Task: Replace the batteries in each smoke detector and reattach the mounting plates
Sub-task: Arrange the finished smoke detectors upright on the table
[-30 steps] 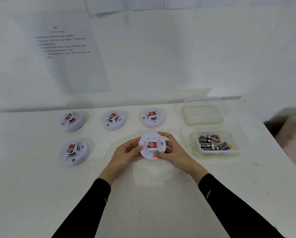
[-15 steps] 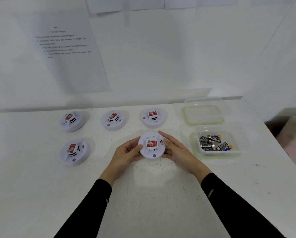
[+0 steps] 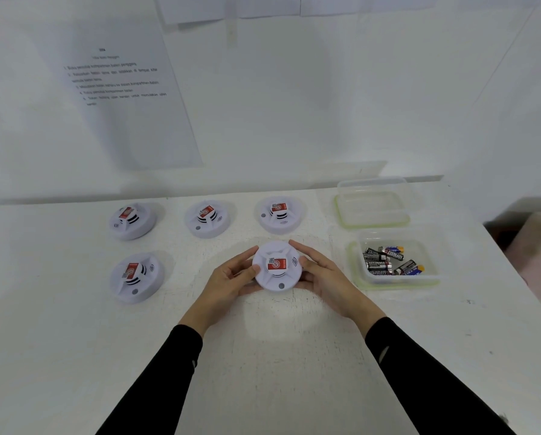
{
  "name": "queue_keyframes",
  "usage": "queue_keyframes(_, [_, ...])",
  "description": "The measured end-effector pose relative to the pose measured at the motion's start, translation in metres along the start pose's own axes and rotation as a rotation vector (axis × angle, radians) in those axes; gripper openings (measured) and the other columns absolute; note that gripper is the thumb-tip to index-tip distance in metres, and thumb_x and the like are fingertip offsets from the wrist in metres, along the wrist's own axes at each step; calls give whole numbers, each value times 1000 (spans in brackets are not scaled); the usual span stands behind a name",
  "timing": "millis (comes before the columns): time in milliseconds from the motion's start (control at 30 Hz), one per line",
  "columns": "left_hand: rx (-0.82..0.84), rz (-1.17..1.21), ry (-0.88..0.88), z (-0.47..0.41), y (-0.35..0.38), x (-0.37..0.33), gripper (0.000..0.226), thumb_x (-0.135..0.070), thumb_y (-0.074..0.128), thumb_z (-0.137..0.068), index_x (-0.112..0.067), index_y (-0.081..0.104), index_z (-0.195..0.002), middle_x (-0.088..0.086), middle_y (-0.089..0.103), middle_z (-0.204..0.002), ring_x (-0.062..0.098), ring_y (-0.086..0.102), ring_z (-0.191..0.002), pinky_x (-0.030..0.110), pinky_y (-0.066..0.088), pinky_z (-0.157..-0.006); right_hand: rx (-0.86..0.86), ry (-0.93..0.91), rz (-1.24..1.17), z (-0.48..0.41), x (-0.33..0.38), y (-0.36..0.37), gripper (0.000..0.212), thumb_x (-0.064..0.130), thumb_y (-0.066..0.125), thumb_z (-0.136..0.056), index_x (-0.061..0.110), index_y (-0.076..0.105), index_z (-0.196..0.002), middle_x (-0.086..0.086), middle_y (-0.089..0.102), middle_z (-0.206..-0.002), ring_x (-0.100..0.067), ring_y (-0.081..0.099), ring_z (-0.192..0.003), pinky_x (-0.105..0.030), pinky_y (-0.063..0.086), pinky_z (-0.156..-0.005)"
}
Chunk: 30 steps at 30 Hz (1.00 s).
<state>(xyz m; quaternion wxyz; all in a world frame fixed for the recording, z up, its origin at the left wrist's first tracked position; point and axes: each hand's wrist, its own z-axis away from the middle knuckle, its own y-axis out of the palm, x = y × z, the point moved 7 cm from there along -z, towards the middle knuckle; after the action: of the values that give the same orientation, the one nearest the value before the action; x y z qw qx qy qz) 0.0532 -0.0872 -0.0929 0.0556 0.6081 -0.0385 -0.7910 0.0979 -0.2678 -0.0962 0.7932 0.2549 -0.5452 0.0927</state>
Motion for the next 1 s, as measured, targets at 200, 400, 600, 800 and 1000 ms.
queue_keyframes(200, [9, -9, -3, 1, 1, 0, 44, -14, 60, -97, -24, 54, -140, 1, 70, -126, 20, 67, -115, 38, 58, -92, -4, 0, -9, 1, 0, 1, 37, 15, 41, -103, 24, 49, -138, -4, 63, -130, -26, 62, -115, -38, 53, -92])
queue_keyframes(400, [9, 1, 0, 1, 1, 0, 44, -12, 60, -97, -22, 54, -140, 1, 70, -126, 20, 67, -115, 34, 58, -89, -11, -2, -4, 1, 0, 1, 37, 16, 41, -103, 24, 49, -138, -3, 63, -130, -25, 63, -115, -37, 53, -92])
queue_keyframes(600, [8, 9, 1, 1, 1, 0, 44, -12, 60, -97, -22, 55, -140, 0, 70, -126, 20, 67, -116, 35, 58, -90, -14, 1, -12, 1, 0, 1, 36, 15, 41, -103, 25, 50, -137, -3, 63, -129, -25, 63, -115, -38, 53, -93])
queue_keyframes(800, [6, 22, 1, 0, 1, 1, 42, -11, 59, -98, -23, 56, -138, 0, 70, -125, 19, 68, -114, 33, 58, -88, -9, 0, -9, 2, 0, 1, 37, 15, 40, -103, 23, 49, -138, -5, 63, -129, -26, 63, -115, -37, 54, -92])
queue_keyframes(1000, [-1, 17, -5, -2, -2, 4, 43, -11, 60, -97, -22, 55, -139, 1, 70, -126, 20, 66, -117, 38, 57, -93, -5, 0, -12, 3, 2, 3, 37, 14, 39, -104, 24, 49, -138, -4, 63, -130, -25, 62, -116, -40, 52, -96])
